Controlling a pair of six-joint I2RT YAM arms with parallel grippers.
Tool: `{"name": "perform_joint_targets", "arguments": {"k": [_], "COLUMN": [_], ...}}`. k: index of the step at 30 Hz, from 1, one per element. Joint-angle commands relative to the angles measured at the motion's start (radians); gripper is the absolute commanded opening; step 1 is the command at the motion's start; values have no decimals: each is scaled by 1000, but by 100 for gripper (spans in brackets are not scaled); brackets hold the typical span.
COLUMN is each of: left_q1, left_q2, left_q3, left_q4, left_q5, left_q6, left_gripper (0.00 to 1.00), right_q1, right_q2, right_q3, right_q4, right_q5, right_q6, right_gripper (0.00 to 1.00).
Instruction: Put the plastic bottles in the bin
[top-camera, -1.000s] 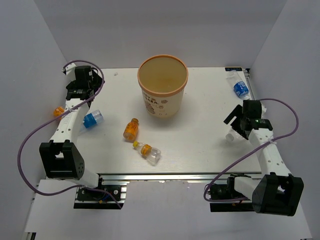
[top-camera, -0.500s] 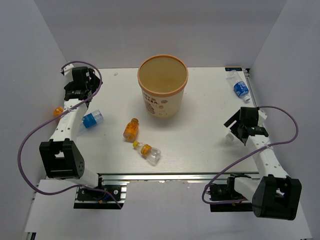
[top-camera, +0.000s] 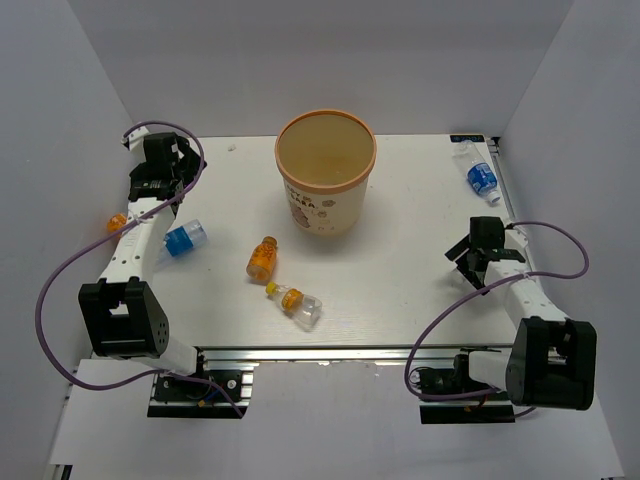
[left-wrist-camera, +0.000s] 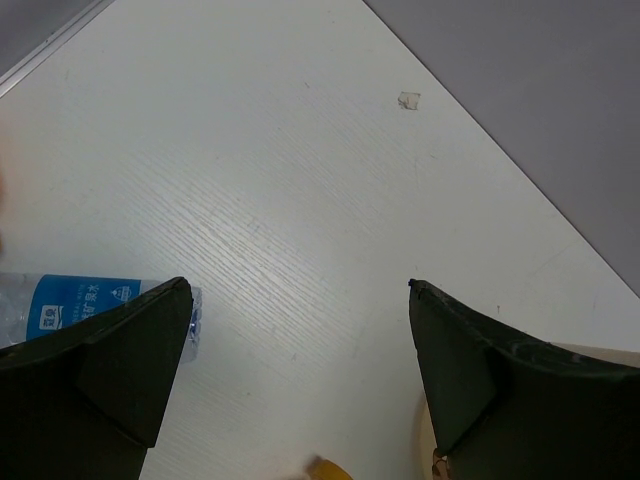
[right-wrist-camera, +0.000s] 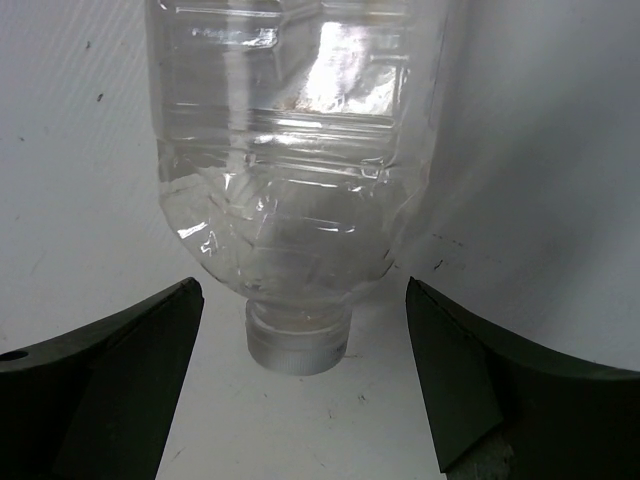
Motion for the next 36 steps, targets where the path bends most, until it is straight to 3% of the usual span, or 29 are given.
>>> {"name": "perform_joint_targets", "arguments": {"k": [1,6,11,16,24,25,30,36], "left_q1": [5,10,11,19,22,22,22,23], "left_q2": [-36,-34,-39,-54,-73,-74,-79,-73], "left_q3": [-11,-14,-7,-5,-8,-8,-13,-24], "left_q4": [22,14,-9,-27,-33,-33,-26,-7], "left_q5": [13,2,-31,-61,-73,-73,-61,-16], "left_q6": [11,12,6,-5,-17,-17,-18,-38], "left_gripper": [98,98,98,98,98,98,98,98], "right_q1": [7,5,7,7,7,7,15,198], "right_q2": [20,43,53,23,-22,-31,-132,-234], "right_q3": [-9,-15,-29,-83,-89,-77,14,133], "right_q4": [42,68,79,117,115,114,141,289], "right_q5": [57,66,67,73,81,78,-7,-49], "right_q6": [66,75,86,119,106,87,-61,-297], "right_gripper": [86,78,65,44,20,14,6,0]}}
